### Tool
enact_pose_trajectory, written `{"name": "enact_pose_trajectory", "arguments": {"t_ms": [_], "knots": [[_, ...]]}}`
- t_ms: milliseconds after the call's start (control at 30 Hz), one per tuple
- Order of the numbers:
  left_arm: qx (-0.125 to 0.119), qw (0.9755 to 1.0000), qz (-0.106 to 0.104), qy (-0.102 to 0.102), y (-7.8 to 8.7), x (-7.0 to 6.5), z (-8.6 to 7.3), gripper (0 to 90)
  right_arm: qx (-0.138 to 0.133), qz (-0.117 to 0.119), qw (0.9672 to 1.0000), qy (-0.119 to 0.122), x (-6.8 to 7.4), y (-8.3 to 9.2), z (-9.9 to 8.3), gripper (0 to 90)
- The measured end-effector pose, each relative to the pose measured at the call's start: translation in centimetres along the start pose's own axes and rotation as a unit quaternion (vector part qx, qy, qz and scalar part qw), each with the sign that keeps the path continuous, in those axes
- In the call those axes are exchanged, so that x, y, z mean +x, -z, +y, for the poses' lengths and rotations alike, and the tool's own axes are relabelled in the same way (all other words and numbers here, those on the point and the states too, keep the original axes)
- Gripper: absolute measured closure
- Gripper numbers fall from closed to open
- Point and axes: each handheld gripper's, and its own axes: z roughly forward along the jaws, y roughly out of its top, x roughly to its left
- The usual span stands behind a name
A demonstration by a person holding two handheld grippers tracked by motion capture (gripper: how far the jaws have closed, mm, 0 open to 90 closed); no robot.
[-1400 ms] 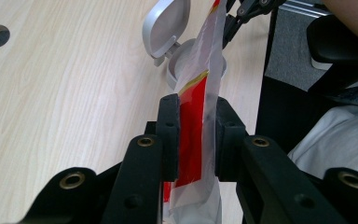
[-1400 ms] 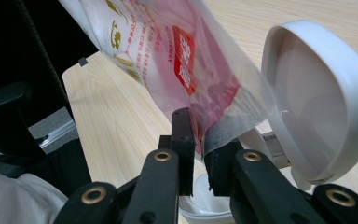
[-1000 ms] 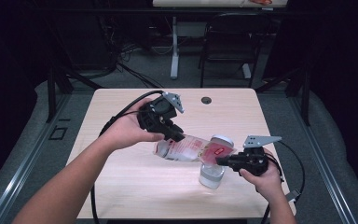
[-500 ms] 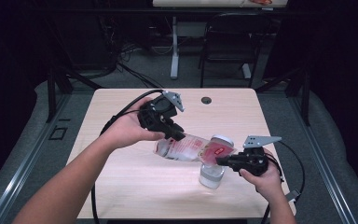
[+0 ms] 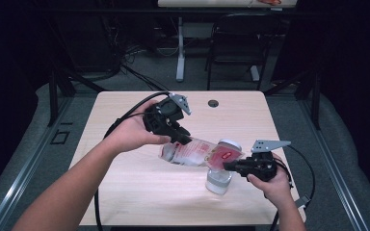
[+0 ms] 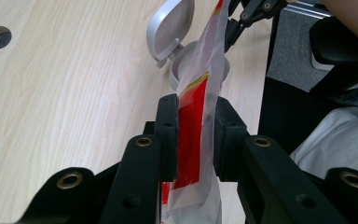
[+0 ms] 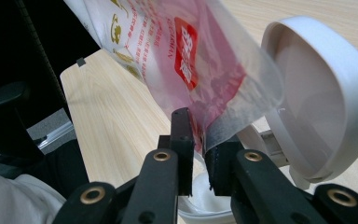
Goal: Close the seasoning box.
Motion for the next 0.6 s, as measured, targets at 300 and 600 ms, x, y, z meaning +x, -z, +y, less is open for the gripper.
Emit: {"name": "enact_pose_trajectory", "arguments": {"t_ms": [300,600], "knots": [[-0.002,1.0000,0.001,0.001,-0.03,0.12,0.09,75.4,0.000,0.000,1.0000,0.001,-0.05,-0.01,-0.01,82.9],[-0.001,1.0000,-0.001,0.002,-0.02,0.19,0.12,75.4,-0.004,-0.001,1.0000,-0.002,-0.03,-0.08,-0.05,82.3]]}}
